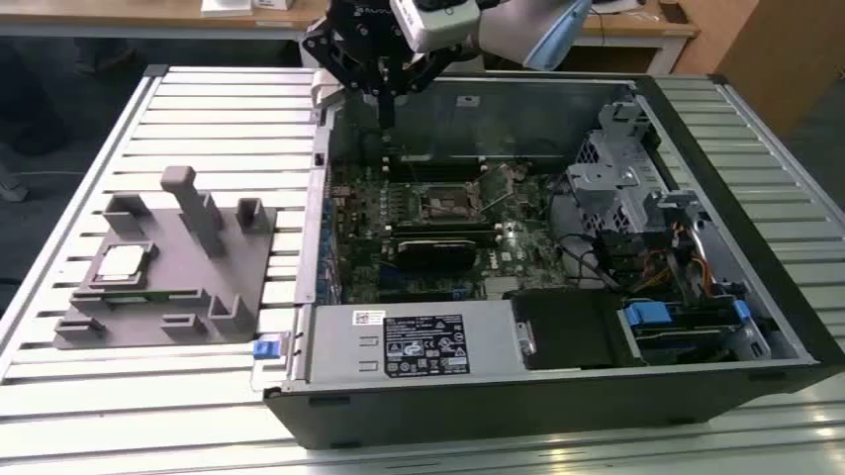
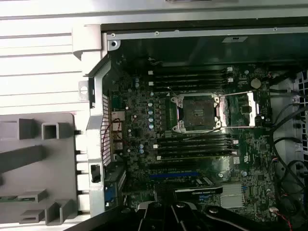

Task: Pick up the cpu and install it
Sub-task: 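Reach for the cpu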

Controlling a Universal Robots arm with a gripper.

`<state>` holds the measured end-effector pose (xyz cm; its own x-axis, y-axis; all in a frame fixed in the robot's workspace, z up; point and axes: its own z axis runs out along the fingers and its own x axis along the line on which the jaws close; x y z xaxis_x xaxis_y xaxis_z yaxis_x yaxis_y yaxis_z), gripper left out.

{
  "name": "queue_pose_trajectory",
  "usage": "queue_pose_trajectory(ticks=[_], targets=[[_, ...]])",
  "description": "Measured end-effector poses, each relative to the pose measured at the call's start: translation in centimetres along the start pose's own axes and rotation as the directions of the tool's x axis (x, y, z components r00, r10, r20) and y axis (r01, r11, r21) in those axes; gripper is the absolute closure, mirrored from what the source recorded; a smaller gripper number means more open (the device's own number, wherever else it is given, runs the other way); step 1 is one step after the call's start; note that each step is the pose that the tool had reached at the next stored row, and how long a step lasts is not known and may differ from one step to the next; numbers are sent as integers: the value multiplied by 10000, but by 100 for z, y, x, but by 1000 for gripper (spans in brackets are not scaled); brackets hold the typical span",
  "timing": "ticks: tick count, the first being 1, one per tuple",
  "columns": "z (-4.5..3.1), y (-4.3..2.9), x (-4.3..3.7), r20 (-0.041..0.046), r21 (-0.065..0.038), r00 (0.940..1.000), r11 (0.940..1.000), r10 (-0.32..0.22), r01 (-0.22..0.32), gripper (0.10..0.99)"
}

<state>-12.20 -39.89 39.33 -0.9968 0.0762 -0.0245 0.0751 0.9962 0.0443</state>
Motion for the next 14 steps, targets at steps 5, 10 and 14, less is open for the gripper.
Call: queue_pose_trajectory(ticks=[5,10,14], targets=[[-1,-1,10,-1,0,10000,10000,2,-2,980],[0,-4,57,-1,0,10000,10000,0,0,980],[2,-7,93,0,-1,10000,10000,0,0,980]])
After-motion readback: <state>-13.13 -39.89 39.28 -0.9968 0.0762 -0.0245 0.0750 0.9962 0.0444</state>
